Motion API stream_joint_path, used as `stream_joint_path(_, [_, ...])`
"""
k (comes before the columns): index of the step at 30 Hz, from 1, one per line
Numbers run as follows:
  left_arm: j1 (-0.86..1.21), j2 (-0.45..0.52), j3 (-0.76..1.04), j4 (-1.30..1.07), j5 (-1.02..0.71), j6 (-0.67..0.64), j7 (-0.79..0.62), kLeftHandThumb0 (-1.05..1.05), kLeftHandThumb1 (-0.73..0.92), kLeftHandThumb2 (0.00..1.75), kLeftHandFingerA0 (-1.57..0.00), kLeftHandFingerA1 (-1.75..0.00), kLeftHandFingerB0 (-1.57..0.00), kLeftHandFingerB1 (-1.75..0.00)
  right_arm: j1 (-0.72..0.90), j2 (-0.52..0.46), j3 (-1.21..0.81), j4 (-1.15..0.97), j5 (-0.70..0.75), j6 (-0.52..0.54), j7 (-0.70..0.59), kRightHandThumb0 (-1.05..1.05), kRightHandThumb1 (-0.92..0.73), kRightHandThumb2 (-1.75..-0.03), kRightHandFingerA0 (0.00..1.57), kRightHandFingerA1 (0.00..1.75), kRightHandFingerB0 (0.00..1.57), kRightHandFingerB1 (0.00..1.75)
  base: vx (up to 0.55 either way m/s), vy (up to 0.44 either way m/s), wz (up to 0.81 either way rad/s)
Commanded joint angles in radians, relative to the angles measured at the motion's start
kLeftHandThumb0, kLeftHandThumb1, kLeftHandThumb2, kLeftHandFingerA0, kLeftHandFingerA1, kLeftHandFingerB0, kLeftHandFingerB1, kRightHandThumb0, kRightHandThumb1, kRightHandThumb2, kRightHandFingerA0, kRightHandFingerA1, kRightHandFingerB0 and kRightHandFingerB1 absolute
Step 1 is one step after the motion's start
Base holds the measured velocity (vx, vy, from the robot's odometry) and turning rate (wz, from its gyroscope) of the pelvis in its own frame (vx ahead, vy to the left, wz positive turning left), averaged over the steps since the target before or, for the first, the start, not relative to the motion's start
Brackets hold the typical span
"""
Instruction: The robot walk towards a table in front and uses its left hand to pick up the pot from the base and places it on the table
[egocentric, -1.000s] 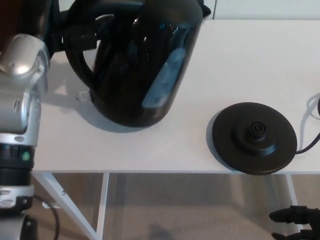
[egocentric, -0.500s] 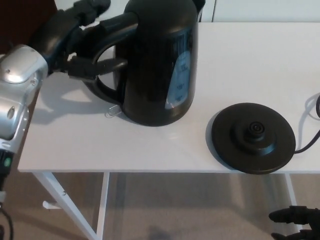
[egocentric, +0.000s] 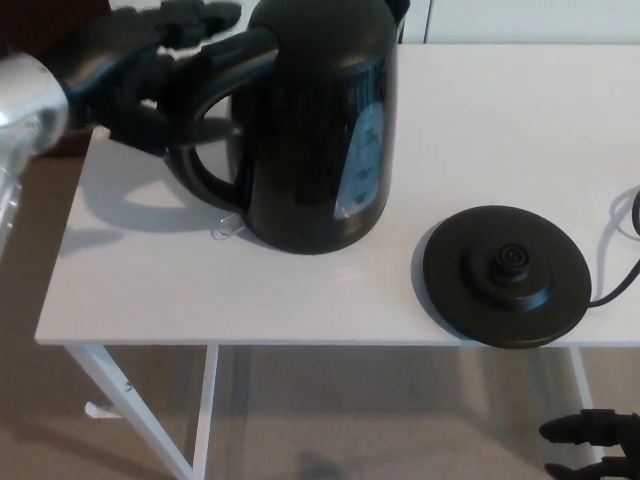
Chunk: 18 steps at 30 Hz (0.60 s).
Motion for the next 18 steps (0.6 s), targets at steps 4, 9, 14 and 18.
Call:
stream_joint_path(4, [-0.011, 0.102, 0.306, -0.252, -0.217, 0.107, -0.071, -0.90, 0.53, 0.56, 0.00, 0.00, 0.00, 0.00, 0.013, -0.017, 0.015, -0.002, -0.019, 0.018, 0.015, -0.61, -0.50, -0.61, 0.79, 0.46, 0.64, 0.41, 0.00, 0.000, 0.00])
stream_joint_path(9, [0.072, 0.175, 0.519, -0.284, -0.288, 0.122, -0.077, -0.86, 0.52, 0.56, 0.00, 0.00, 0.00, 0.00, 0.004, -0.021, 0.025, -0.002, -0.029, 0.027, 0.022, -0.60, -0.50, -0.60, 0.79, 0.46, 0.64, 0.41, 0.00, 0.000, 0.00])
stream_joint_path(14, [0.314, 0.135, 0.807, -0.290, -0.366, 0.112, -0.054, -0.84, 0.55, 0.57, 0.00, 0.00, 0.00, 0.00, 0.043, -0.018, 0.038, 0.003, -0.036, 0.012, 0.019, -0.60, -0.49, -0.60, 0.80, 0.46, 0.64, 0.41, 0.00, 0.000, 0.00])
stream_joint_path(18, [0.586, -0.004, 0.917, -0.260, -0.345, -0.017, -0.061, -0.84, 0.58, 0.58, 0.00, 0.00, 0.00, 0.00, 0.081, -0.004, 0.026, 0.016, -0.019, 0.001, 0.002, -0.57, -0.53, -0.57, 0.82, 0.45, 0.68, 0.41, 0.00, 0.000, 0.00])
